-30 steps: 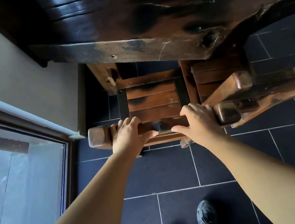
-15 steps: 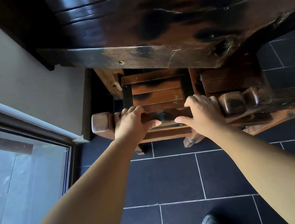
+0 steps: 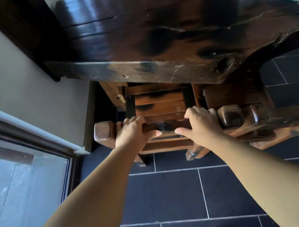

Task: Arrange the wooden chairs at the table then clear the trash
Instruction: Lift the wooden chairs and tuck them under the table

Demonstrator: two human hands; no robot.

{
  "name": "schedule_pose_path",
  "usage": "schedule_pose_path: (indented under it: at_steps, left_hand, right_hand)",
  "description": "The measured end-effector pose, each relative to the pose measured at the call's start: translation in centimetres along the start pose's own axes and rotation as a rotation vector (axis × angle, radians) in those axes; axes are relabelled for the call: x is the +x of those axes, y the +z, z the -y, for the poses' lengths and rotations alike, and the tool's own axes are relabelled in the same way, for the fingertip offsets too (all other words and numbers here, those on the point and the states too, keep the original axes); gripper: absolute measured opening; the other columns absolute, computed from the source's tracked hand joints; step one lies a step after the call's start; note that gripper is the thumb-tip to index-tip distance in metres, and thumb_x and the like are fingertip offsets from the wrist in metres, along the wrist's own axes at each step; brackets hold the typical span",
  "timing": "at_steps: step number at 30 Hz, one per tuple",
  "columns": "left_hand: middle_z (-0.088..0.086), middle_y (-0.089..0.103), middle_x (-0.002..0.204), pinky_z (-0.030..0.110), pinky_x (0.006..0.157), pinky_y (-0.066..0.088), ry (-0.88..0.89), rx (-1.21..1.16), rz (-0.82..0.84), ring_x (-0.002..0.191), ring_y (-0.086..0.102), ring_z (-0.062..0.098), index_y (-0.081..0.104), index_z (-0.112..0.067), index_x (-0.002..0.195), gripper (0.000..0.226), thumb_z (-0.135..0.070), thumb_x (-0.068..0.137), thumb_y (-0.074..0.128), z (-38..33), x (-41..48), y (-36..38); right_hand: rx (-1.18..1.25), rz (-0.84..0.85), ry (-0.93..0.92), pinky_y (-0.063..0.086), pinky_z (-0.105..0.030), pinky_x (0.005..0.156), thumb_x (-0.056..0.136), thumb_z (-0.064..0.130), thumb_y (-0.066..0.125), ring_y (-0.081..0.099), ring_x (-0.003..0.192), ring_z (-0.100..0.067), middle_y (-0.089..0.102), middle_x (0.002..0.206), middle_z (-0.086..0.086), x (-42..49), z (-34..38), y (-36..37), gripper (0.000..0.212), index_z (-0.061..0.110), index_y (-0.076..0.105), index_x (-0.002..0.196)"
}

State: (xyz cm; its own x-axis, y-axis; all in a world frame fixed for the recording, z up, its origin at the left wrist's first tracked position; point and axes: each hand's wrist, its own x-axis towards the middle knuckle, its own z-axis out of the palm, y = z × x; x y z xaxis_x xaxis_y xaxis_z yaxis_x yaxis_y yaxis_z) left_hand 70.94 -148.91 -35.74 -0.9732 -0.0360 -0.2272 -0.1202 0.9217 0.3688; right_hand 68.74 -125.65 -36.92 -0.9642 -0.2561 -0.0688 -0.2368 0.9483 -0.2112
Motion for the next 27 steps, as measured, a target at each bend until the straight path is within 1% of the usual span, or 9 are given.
schedule_pose_path:
  at_steps: [3, 6, 8, 10, 13, 16, 19, 21, 27]
  left_hand:
    - [-0.003, 0.061, 0.124, 0.042, 0.111, 0.025, -0.033, 0.086, 0.045, 0.122, 0.047, 0.023, 0.057, -0.029, 0.118, 0.060, -0.074, 0.078, 0.058, -0.7, -0.6, -0.4]
    - [0.001, 0.051, 0.143, 0.049, 0.120, 0.014, -0.069, 0.146, 0.032, 0.140, 0.035, 0.025, 0.050, -0.025, 0.134, 0.065, -0.067, 0.085, 0.056, -2.0, -2.5, -0.6]
    - [0.000, 0.041, 0.152, 0.050, 0.117, 0.024, -0.058, 0.120, 0.048, 0.144, 0.030, 0.025, 0.044, -0.024, 0.141, 0.070, -0.061, 0.084, 0.062, -2.7, -4.5, -1.0]
    - [-0.001, 0.043, 0.150, 0.046, 0.109, 0.037, -0.035, 0.106, 0.069, 0.138, 0.038, 0.024, 0.043, -0.023, 0.141, 0.071, -0.056, 0.083, 0.066, -3.1, -7.0, -1.8]
    - [0.000, 0.047, 0.144, 0.043, 0.101, 0.046, -0.006, 0.102, 0.087, 0.131, 0.045, 0.025, 0.042, -0.021, 0.140, 0.067, -0.050, 0.085, 0.067, -3.7, -10.6, -3.6]
    - [0.000, 0.052, 0.138, 0.043, 0.096, 0.048, 0.019, 0.126, 0.075, 0.125, 0.051, 0.025, 0.043, -0.022, 0.139, 0.064, -0.049, 0.086, 0.066, -4.5, -14.4, -5.8]
    - [0.001, 0.052, 0.139, 0.043, 0.097, 0.046, 0.065, 0.196, 0.049, 0.125, 0.052, 0.026, 0.042, -0.021, 0.141, 0.065, -0.048, 0.087, 0.065, -5.6, -18.4, -8.1]
    - [0.002, 0.053, 0.139, 0.043, 0.097, 0.048, 0.077, 0.178, 0.043, 0.125, 0.052, 0.027, 0.044, -0.020, 0.140, 0.064, -0.047, 0.086, 0.067, -6.3, -20.8, -9.1]
    - [0.005, 0.058, 0.130, 0.043, 0.093, 0.052, 0.151, 0.144, 0.035, 0.119, 0.055, 0.027, 0.048, -0.019, 0.134, 0.063, -0.049, 0.084, 0.070, -8.6, -25.9, -10.5]
  right_hand:
    - [0.044, 0.176, -0.013, 0.033, -0.043, 0.102, 0.085, 0.065, 0.060, 0.053, 0.120, -0.025, 0.057, 0.131, -0.003, -0.4, 0.3, -2.3, 0.063, 0.021, 0.053, 0.130]
    - [0.048, 0.336, -0.030, 0.035, -0.044, 0.110, 0.086, 0.065, 0.058, 0.044, 0.133, -0.032, 0.045, 0.150, -0.007, -1.6, 0.8, -4.9, 0.077, 0.019, 0.042, 0.146]
    - [0.047, 0.394, -0.042, 0.039, -0.046, 0.110, 0.086, 0.061, 0.060, 0.038, 0.139, -0.030, 0.035, 0.156, -0.006, -3.3, 1.4, -6.3, 0.081, 0.018, 0.034, 0.150]
    - [0.056, 0.388, -0.027, 0.042, -0.047, 0.107, 0.087, 0.056, 0.063, 0.038, 0.139, -0.029, 0.034, 0.154, -0.005, -5.5, 1.8, -7.5, 0.078, 0.019, 0.032, 0.149]
    - [0.028, 0.345, -0.006, 0.045, -0.044, 0.102, 0.088, 0.051, 0.062, 0.044, 0.134, -0.029, 0.043, 0.148, -0.006, -8.9, 2.6, -9.6, 0.070, 0.019, 0.037, 0.145]
    - [0.050, 0.325, 0.015, 0.048, -0.043, 0.100, 0.089, 0.050, 0.061, 0.047, 0.132, -0.027, 0.045, 0.148, -0.005, -12.8, 3.6, -11.9, 0.064, 0.019, 0.040, 0.142]
    - [0.083, 0.281, 0.029, 0.049, -0.041, 0.097, 0.090, 0.047, 0.060, 0.049, 0.130, -0.025, 0.045, 0.147, -0.003, -16.9, 4.8, -14.0, 0.058, 0.019, 0.044, 0.138]
    - [0.090, 0.253, 0.037, 0.050, -0.039, 0.092, 0.091, 0.046, 0.060, 0.052, 0.126, -0.025, 0.049, 0.144, -0.002, -19.3, 5.6, -15.1, 0.054, 0.019, 0.046, 0.135]
    - [0.124, 0.171, 0.080, 0.048, -0.042, 0.097, 0.091, 0.048, 0.060, 0.050, 0.130, -0.027, 0.047, 0.146, -0.004, -25.1, 6.7, -17.6, 0.058, 0.019, 0.044, 0.139]
